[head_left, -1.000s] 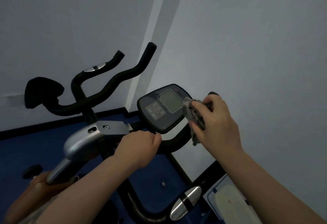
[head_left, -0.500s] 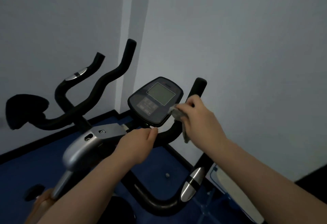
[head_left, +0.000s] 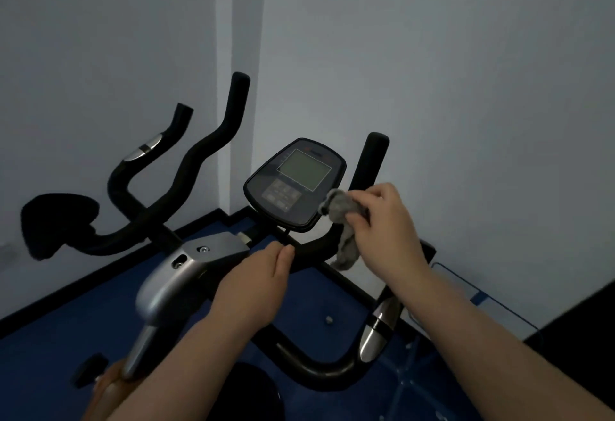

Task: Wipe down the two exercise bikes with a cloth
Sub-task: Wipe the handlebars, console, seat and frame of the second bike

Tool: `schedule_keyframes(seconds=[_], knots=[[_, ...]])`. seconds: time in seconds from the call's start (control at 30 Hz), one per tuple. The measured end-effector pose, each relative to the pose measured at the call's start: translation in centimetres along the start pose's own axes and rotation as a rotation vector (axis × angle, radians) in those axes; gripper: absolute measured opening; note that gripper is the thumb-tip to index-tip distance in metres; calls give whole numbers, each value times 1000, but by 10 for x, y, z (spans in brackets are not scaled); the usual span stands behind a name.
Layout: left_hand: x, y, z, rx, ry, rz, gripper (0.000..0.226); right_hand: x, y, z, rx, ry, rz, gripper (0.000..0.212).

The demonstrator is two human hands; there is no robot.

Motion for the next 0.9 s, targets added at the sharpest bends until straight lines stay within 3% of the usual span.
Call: schedule_keyframes(seconds=[0.07, 0.2, 0.3, 0.43, 0.57, 0.67, 0.73, 0.9], knots=[[0, 1, 1, 9, 24, -12, 37, 8, 10, 1, 11, -56, -51, 31], [0, 2, 1, 5, 20, -6, 37, 20, 18, -2, 10, -133, 45, 34], [-1, 1, 2, -6, 6, -14, 37, 3, 4, -8, 105, -157, -52, 34], [-1, 1, 2, 5, 9, -21, 37, 26, 24, 1, -5, -111, -57, 30], [-2, 1, 1, 15, -1, -23, 38, 25, 6, 4, 98, -43, -26, 28], [-2, 2, 1, 20, 18, -18, 38, 37, 23, 20, -3, 10, -132, 18], [-2, 3, 2, 28, 23, -12, 38, 40, 29, 20, -77, -36, -81, 15], [-7, 3, 2, 54, 82, 24, 32, 11, 4, 5, 80, -203, -143, 12]])
Point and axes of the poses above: each hand's wrist, its own y-axis away from the middle knuckle, its own x-axis out of the palm, z = x × y, the point moved 4 cm from there along -y, towards the middle knuckle, and after that the axes turned 8 degrees about z, right-handed, at the moved point
